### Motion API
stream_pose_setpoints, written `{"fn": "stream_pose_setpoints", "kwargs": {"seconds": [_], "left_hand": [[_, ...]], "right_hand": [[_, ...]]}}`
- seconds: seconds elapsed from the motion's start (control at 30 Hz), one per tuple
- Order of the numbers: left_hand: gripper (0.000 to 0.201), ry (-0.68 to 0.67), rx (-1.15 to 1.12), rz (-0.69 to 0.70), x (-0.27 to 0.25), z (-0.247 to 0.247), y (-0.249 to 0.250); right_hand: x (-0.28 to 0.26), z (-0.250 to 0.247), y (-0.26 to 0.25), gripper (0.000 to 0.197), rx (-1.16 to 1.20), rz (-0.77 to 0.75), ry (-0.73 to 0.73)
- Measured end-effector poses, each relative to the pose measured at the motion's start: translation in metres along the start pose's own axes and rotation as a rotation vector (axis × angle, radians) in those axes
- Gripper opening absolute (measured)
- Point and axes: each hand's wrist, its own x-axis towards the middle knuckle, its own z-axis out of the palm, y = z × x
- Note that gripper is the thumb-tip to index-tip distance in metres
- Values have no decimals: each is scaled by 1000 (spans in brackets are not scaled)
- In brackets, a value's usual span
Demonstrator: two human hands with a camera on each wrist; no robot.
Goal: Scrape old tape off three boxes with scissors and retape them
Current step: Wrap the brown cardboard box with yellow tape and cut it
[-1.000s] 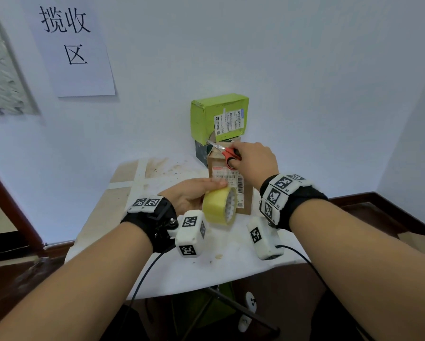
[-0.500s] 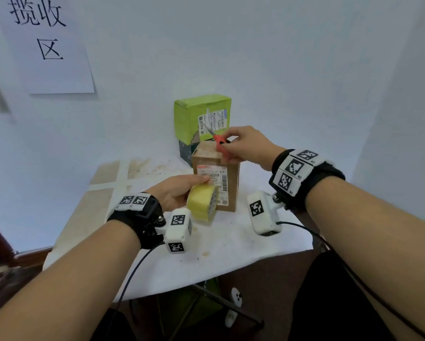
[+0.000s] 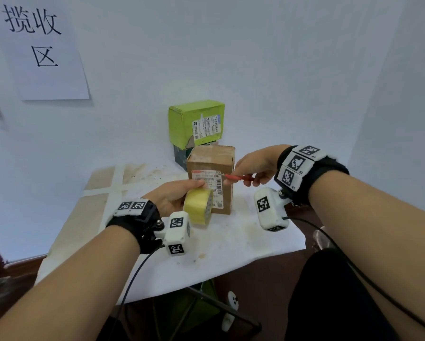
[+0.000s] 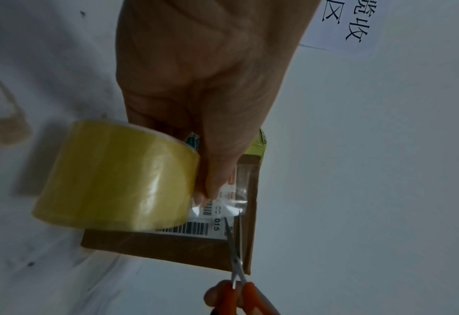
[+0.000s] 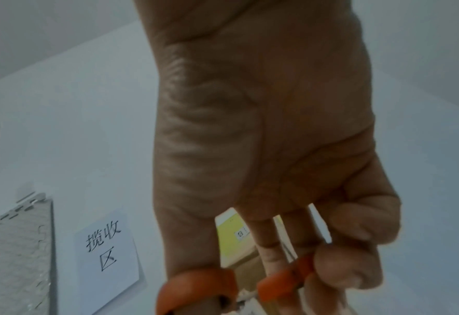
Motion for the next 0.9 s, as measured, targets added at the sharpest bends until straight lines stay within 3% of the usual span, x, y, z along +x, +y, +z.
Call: {"fn": "stream_pose_setpoints", "kwargs": {"seconds": [0.47, 0.6, 0.73, 0.9], "left_hand": [[11, -52, 28, 0, 6, -5, 3], [11, -57, 24, -3, 9, -3, 3], [11, -51, 33, -16, 12, -2, 3], [12, -33, 53, -22, 15, -3, 3]], "right_hand": [[15, 8, -12, 34, -47, -124, 51], [14, 6, -7, 52, -36, -142, 78], [10, 4, -5, 33, -55, -169, 100], [8, 4, -5, 28, -89, -182, 102]]}}
